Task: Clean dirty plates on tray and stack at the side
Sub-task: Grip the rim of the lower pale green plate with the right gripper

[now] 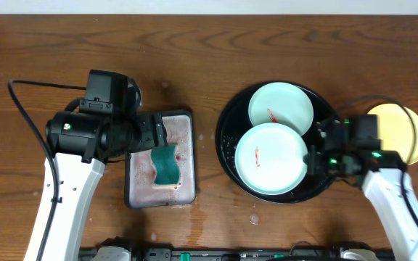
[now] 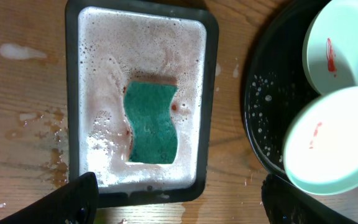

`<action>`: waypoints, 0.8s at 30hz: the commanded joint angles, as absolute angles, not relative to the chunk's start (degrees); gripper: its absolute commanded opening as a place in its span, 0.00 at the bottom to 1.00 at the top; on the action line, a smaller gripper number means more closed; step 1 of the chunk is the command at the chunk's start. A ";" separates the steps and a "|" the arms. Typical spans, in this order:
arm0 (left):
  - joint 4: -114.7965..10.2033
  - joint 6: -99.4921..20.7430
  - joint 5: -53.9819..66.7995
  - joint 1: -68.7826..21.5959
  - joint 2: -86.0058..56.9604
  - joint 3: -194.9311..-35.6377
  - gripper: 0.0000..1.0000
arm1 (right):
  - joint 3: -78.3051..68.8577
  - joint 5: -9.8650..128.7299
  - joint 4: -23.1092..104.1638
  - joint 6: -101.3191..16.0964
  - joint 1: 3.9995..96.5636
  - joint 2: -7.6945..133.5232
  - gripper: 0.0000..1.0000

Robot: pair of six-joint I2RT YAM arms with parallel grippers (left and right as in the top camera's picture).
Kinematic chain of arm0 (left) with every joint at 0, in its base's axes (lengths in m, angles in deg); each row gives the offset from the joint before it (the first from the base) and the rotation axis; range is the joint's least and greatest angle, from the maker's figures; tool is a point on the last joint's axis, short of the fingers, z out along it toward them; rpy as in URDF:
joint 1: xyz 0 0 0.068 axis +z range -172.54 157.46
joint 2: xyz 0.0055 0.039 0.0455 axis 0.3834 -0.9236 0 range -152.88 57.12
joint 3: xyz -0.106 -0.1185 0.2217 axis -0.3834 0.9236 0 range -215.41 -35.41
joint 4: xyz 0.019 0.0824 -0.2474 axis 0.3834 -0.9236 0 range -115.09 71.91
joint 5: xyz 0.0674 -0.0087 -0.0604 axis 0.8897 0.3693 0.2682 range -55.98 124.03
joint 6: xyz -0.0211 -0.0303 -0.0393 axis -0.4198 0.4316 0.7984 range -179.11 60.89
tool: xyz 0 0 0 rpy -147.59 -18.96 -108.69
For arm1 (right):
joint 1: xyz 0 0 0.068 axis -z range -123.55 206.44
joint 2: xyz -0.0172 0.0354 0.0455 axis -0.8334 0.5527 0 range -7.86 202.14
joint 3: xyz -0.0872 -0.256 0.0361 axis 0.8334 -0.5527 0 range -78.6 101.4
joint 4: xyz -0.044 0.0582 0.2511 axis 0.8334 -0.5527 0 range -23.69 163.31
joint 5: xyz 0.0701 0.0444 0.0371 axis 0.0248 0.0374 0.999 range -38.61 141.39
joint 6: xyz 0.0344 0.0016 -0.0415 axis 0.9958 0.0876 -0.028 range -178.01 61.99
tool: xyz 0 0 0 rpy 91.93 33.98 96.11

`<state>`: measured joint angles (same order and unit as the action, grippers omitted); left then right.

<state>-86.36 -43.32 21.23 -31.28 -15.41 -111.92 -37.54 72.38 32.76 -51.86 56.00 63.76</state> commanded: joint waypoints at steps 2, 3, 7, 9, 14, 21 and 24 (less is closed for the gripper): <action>-86.36 -43.87 21.18 -31.08 -15.50 -112.16 0.84 | -38.11 63.95 35.71 -40.01 50.62 70.71 0.01; -86.36 -43.87 21.18 -31.08 -15.50 -112.18 0.84 | -38.11 63.81 36.54 -38.81 50.49 72.37 0.01; -86.34 -43.84 21.16 -31.08 -15.50 -112.18 0.84 | -38.11 64.80 39.66 -37.67 50.51 77.55 0.01; -86.34 -43.84 21.18 -31.08 -15.50 -112.16 0.84 | -38.11 65.06 40.32 -37.76 50.75 79.47 0.01; -85.64 -43.82 21.14 -31.08 -15.50 -112.16 0.84 | -38.11 78.13 38.29 -47.07 51.89 81.18 0.01; -85.66 -43.84 21.14 -31.08 -15.50 -112.18 0.84 | -38.09 79.25 37.26 -51.92 51.98 80.32 0.01; -85.66 -43.84 21.14 -31.08 -15.50 -112.16 0.84 | -37.45 78.26 36.74 -52.45 52.46 78.71 0.01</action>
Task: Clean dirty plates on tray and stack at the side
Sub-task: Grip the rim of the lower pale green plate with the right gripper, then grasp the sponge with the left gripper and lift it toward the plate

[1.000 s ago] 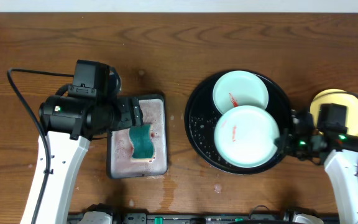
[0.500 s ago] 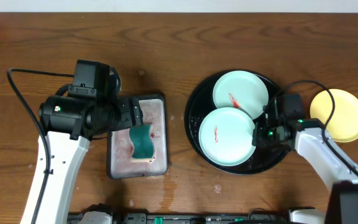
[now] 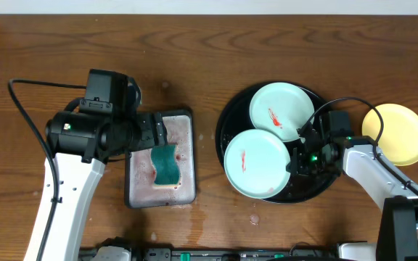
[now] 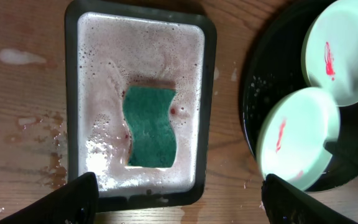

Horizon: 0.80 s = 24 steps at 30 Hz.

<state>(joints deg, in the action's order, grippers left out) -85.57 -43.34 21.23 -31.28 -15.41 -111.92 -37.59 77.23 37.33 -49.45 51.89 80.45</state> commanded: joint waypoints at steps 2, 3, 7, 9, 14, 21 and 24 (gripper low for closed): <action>-85.66 -43.84 21.14 -31.08 -15.50 -112.16 0.84 | -36.32 78.22 34.92 -52.97 52.67 77.07 0.01; -85.66 -43.84 21.14 -31.08 -15.50 -112.16 0.84 | -35.86 78.33 33.78 -52.97 52.65 76.30 0.01; -85.66 -43.84 21.14 -31.08 -15.50 -112.18 0.84 | -35.16 73.65 29.19 -50.74 52.65 74.09 0.01; -85.64 -43.84 21.14 -31.08 -15.50 -112.18 0.84 | -35.33 68.32 29.28 -46.94 52.65 74.44 0.01; -85.66 -43.84 21.14 -31.08 -15.50 -112.16 0.84 | -36.19 63.29 34.90 -43.99 52.65 76.35 0.01; -85.66 -43.82 21.14 -31.08 -15.50 -112.16 0.84 | -36.19 63.64 40.71 -40.01 52.72 81.74 0.01; -85.88 -43.82 21.12 -31.10 -15.54 -112.16 0.84 | -36.14 63.62 43.03 -40.03 52.76 81.88 0.01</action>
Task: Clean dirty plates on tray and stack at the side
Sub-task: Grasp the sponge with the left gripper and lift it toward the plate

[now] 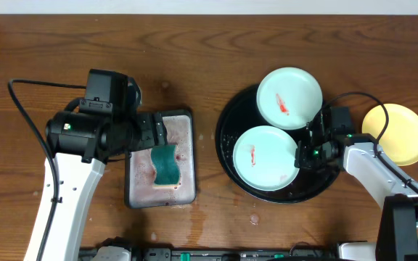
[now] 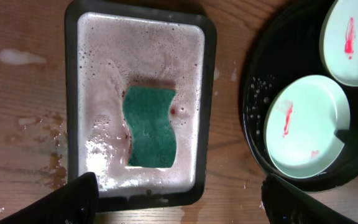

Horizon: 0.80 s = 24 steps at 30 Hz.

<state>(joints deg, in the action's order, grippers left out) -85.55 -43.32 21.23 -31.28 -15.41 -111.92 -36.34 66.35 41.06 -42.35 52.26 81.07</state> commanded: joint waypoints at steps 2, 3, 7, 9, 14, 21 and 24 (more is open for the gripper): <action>-86.23 -43.82 21.14 -31.14 -15.56 -112.14 0.84 | -35.88 63.60 43.49 -40.03 52.76 81.39 0.01; -86.49 -43.82 21.14 -31.14 -15.63 -112.12 0.84 | -35.75 63.64 43.88 -40.03 52.78 81.11 0.01; -86.75 -43.80 21.14 -31.14 -16.22 -111.26 0.84 | -35.31 63.71 44.36 -41.61 52.76 79.78 0.01; -86.49 -43.80 21.14 -31.14 -16.72 -109.95 0.84 | -35.31 63.68 44.34 -43.81 52.76 79.12 0.01; -81.38 -43.80 21.16 -31.25 -19.23 -102.61 0.79 | -35.31 65.87 43.07 -47.53 52.70 78.66 0.01; -72.72 -40.33 21.16 -32.63 -27.82 -93.56 0.66 | -35.31 66.02 42.40 -47.84 52.70 78.68 0.01; -69.55 -37.00 21.10 -33.46 -33.27 -91.00 0.64 | -35.31 66.00 42.02 -47.84 52.70 78.68 0.01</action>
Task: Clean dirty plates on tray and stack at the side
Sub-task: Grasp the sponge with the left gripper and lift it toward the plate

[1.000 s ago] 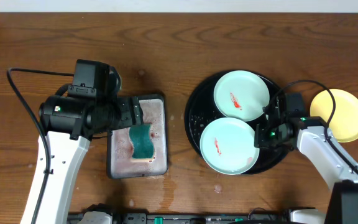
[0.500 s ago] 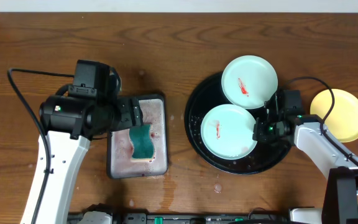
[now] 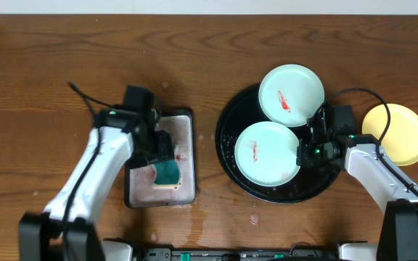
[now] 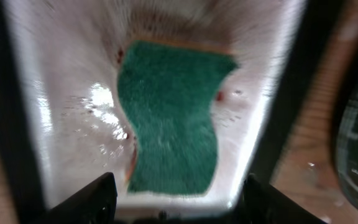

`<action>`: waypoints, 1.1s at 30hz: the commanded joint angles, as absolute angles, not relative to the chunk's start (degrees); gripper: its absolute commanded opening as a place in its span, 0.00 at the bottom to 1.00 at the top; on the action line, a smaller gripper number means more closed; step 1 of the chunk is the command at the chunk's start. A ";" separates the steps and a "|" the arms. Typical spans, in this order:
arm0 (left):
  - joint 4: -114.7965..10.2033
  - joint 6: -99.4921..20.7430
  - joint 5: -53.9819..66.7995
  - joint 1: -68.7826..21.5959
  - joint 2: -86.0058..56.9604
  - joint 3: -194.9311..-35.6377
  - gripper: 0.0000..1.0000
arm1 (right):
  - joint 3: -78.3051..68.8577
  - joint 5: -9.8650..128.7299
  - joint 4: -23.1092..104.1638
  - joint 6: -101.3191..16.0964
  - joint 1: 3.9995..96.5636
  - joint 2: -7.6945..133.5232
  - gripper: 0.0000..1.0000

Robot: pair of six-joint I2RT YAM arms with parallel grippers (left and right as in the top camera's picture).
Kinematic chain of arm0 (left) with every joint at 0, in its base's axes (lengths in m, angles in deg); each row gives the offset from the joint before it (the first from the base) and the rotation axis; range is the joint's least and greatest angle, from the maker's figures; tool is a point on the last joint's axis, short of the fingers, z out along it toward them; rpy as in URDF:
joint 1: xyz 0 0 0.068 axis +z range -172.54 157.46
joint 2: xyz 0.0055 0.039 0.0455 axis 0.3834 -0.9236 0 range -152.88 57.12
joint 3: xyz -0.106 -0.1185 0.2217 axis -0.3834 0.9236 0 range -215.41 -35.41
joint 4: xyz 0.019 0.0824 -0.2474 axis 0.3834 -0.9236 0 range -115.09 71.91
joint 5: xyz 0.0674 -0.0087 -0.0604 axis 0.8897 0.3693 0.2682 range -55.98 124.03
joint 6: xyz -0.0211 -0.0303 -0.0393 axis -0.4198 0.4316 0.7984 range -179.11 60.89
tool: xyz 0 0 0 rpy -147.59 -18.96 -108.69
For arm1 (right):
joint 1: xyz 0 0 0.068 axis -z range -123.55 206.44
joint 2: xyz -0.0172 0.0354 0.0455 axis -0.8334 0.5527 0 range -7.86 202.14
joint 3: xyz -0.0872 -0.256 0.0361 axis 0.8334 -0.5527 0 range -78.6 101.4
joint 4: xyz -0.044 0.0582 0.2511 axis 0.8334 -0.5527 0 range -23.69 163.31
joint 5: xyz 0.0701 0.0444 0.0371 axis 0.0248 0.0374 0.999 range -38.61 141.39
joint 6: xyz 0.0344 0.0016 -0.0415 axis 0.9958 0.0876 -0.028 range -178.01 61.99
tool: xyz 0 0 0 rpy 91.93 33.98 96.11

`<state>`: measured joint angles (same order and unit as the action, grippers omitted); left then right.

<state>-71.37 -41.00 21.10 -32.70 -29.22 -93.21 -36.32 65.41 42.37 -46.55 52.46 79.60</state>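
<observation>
Two mint plates smeared with red lie on the round black tray (image 3: 227, 156): the back plate (image 3: 291, 96) overhangs the far rim, and the front plate (image 3: 265, 152) sits in the middle. My right gripper (image 3: 307, 154) is at the front plate's right rim, shut on it. A green sponge (image 4: 169, 118) lies in foamy water in the rectangular black basin (image 3: 187, 119). My left gripper (image 4: 179, 205) hangs low over the sponge, open, with one dark finger (image 4: 86, 199) on either side of the sponge's near end. That view is blurred.
A yellow plate (image 3: 401, 134) rests on the wooden table to the right of the round tray. Drops and foam spots (image 3: 255, 217) mark the table in front of the tray. Cables trail from both arms.
My left gripper has dropped from high above the basin to just over the sponge, still open. The right gripper and the front plate have barely shifted.
My left gripper hung open, high over the basin, at all three earlier moments. Meanwhile the right gripper held the front plate, which shifted left and tilted, then settled flat mid-tray; the back plate moved to the far rim. Now the left gripper is down at the sponge.
</observation>
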 commanded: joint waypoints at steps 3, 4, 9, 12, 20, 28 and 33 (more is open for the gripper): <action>-65.88 -35.84 20.48 -34.82 -38.01 -89.52 0.46 | -35.31 65.98 42.18 -47.84 52.72 78.68 0.01; -65.18 -35.87 20.51 -35.36 -39.63 -89.41 0.37 | -35.31 66.00 42.26 -47.84 52.72 78.68 0.01; -63.15 -35.91 22.39 -36.37 -44.78 -89.41 0.08 | -35.31 66.00 42.24 -47.81 52.70 78.68 0.01; -63.87 -36.41 24.42 -36.28 -44.24 -90.06 0.07 | -35.31 66.00 42.20 -47.81 52.72 78.68 0.01; -72.77 -38.80 24.38 -36.26 -36.54 -97.97 0.07 | -35.31 66.00 42.20 -47.81 52.72 78.68 0.01; -72.46 -40.48 22.32 -38.66 -28.37 -102.04 0.07 | -35.31 66.00 42.24 -47.81 52.72 78.68 0.01; -68.31 -38.73 15.28 -45.33 -29.90 -106.48 0.07 | -35.31 66.00 42.24 -47.84 52.70 78.68 0.01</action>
<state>-70.43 -39.47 21.01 -40.72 -28.81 -102.50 -36.32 65.52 42.29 -46.59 52.46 79.60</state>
